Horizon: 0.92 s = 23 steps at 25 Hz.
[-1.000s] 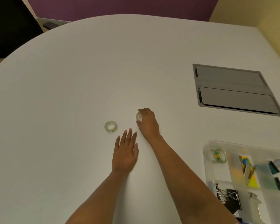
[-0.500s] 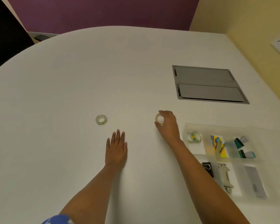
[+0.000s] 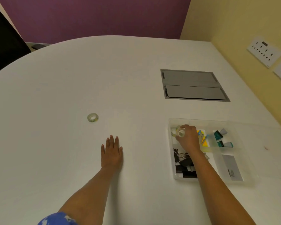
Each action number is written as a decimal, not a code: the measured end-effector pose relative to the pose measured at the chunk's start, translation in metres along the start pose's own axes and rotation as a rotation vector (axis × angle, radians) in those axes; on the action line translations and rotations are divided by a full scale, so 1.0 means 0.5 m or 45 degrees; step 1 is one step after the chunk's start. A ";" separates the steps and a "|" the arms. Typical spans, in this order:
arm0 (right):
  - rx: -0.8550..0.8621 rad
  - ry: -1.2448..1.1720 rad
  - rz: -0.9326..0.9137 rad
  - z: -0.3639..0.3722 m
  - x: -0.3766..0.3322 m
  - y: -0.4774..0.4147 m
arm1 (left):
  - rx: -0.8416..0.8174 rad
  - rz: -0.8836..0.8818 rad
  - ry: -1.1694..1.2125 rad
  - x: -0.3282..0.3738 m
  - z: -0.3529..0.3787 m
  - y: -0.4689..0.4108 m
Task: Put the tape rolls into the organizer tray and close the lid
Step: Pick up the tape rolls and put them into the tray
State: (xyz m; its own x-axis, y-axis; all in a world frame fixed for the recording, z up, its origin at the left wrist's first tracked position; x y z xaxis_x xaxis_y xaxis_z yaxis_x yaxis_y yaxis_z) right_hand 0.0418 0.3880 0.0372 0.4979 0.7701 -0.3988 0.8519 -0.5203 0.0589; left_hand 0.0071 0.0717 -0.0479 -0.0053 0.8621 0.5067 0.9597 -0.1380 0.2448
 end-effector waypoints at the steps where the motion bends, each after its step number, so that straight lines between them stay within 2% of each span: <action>1: -0.070 0.042 -0.010 0.013 0.005 0.001 | -0.005 -0.006 0.000 0.004 0.003 0.003; 5: -0.252 0.136 -0.088 0.050 -0.008 -0.007 | -0.006 -0.021 -0.002 0.008 0.006 0.008; 10: -0.240 0.277 -0.182 0.057 -0.020 -0.019 | -0.009 -0.028 -0.025 0.008 0.007 0.007; 16: -0.225 0.159 -0.193 0.048 -0.013 -0.019 | 0.024 -0.026 -0.025 0.007 0.010 0.008; 18: -0.176 0.154 -0.185 0.040 -0.019 -0.018 | 0.035 -0.021 -0.016 0.006 0.011 0.007; 23: 0.104 0.024 -0.232 0.008 -0.101 -0.008 | 0.058 0.039 0.011 -0.001 0.010 0.007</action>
State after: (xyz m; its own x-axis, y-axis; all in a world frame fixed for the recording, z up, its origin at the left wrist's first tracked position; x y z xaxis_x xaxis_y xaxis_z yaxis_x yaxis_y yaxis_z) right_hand 0.0127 0.3498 0.0532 0.3400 0.8606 -0.3792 0.9126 -0.3993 -0.0879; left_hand 0.0120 0.0731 -0.0516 0.0218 0.8535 0.5206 0.9713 -0.1414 0.1911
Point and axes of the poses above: each hand's wrist, its own y-axis away from the middle knuckle, its own z-axis out of the palm, x = y × z, the point moved 8 cm from there along -y, towards the middle knuckle, and after that the axes turned 13 degrees about y, right-handed, at the moved point
